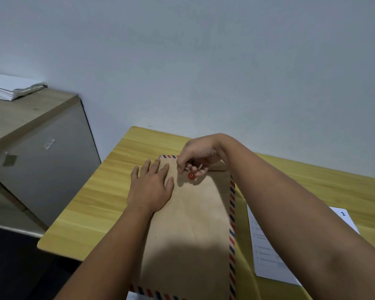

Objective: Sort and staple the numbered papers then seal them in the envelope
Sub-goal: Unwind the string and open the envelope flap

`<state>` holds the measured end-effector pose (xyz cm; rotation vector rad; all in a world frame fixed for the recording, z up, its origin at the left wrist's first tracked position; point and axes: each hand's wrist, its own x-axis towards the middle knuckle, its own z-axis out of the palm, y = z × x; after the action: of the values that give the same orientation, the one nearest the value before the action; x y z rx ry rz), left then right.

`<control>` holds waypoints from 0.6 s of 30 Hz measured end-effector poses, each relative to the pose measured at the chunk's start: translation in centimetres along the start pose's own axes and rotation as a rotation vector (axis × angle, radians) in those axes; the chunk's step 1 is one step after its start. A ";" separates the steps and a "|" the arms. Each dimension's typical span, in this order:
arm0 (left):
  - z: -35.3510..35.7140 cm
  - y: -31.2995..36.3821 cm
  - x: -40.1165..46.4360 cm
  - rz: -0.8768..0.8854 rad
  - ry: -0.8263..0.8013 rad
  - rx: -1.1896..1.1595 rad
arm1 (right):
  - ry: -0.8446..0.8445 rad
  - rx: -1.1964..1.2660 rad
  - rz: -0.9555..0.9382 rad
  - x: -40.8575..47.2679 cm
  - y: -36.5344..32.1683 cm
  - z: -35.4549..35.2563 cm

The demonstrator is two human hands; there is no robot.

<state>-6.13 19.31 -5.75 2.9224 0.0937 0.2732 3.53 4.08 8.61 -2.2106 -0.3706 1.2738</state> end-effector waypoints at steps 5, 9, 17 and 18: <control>-0.2 0.2 0.0 -0.005 -0.004 -0.014 | 0.149 0.288 -0.183 -0.1 1.3 -1.1; -0.2 0.0 0.0 0.039 -0.040 -0.016 | 0.376 0.349 -0.268 -0.1 2.0 -1.6; -0.7 0.4 0.6 0.092 -0.162 -0.017 | 0.493 0.338 -0.271 1.0 3.0 -1.3; -0.7 0.4 0.6 0.089 -0.166 -0.025 | 0.534 0.238 -0.252 1.4 3.4 -1.5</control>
<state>-5.64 19.11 -4.85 2.9146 -0.0648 0.0434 5.40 1.55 6.18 -2.1139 -0.2581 0.5335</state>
